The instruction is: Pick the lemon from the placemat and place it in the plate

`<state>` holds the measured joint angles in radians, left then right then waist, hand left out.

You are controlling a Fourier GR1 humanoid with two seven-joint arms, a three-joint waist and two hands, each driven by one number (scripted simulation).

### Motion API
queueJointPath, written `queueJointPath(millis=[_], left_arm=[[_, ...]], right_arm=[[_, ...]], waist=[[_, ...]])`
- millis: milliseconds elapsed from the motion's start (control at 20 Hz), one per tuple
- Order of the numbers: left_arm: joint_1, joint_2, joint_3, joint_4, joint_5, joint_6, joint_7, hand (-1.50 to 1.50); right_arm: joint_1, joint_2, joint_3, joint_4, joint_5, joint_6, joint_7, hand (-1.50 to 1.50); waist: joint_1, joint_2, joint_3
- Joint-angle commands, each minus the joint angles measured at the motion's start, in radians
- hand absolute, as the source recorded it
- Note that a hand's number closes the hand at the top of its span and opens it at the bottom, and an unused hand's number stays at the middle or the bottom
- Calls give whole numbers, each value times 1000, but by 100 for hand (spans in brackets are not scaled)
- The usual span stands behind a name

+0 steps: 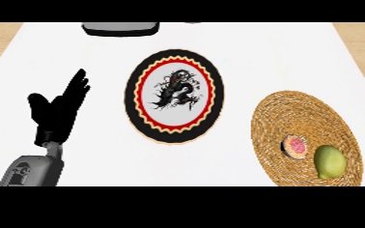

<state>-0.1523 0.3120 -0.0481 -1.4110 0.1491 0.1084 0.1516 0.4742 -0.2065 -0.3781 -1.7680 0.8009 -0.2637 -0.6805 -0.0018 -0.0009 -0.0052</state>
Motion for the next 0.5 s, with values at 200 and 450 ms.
queueJointPath(millis=[200,450], left_arm=[[-18,-2,37,-10,-10,-29,37,0],[-42,-21,44,28,-39,-35,17,0]], right_arm=[[-20,28,17,-33,191,54,159,-150],[-87,74,77,-34,291,98,267,-150]], waist=[[-1,1,5],[-2,1,5]])
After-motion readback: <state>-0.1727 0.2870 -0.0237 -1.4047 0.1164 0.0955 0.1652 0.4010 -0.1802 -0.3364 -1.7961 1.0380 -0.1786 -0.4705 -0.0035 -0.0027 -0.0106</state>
